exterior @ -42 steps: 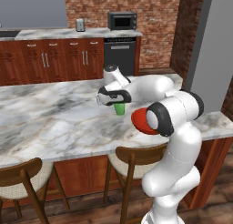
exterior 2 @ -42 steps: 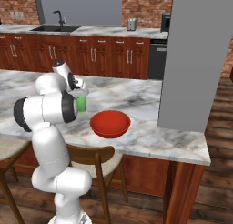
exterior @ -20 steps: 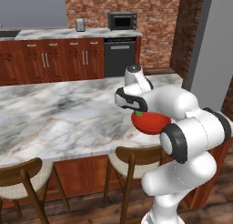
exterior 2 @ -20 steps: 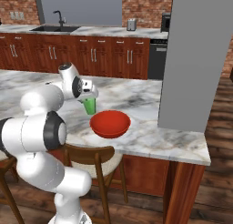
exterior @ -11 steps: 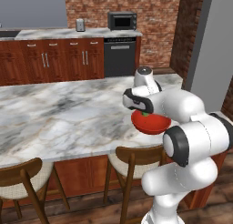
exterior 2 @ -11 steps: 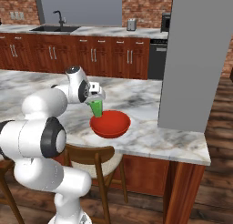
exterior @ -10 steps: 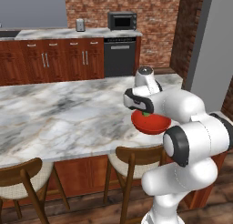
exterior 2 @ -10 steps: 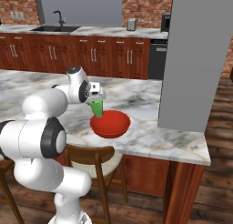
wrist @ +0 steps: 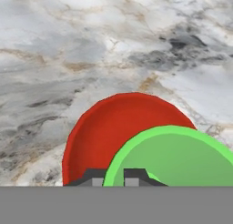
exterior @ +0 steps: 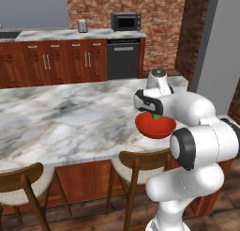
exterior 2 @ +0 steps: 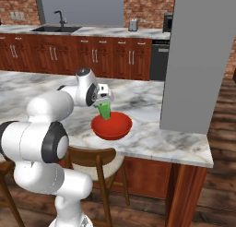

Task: Place the cup inside the bowl on the dining table and move the bowl to any counter.

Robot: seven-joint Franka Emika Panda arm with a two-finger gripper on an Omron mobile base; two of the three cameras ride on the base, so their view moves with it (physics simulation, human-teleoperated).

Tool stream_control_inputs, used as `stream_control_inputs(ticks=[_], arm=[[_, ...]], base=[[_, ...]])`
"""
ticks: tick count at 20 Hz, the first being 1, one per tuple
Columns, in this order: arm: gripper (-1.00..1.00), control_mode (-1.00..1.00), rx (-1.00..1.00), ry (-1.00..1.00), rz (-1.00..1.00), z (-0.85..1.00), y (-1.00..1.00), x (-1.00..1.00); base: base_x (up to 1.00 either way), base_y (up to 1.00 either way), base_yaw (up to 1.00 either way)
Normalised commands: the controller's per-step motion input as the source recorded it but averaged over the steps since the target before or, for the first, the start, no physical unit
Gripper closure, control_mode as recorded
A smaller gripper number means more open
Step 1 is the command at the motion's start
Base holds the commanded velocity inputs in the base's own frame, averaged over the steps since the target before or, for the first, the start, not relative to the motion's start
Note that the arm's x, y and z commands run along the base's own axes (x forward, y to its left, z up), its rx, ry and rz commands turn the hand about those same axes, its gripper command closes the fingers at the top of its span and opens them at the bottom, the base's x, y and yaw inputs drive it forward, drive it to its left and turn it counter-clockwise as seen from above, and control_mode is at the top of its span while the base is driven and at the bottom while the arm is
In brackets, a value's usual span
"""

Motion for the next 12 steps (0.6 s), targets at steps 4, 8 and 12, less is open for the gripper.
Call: stream_control_inputs(ticks=[4,8,12], arm=[[1.0,-1.0,0.02,0.0,0.03,-0.02,-0.25,-0.04],[1.0,-1.0,0.04,0.0,0.04,-0.04,-0.18,-0.14],[1.0,-1.0,0.09,0.0,0.04,-0.09,-0.03,-0.23]], base=[[0.0,0.0,0.0],[0.0,0.0,0.0],[0.0,0.0,0.0]])
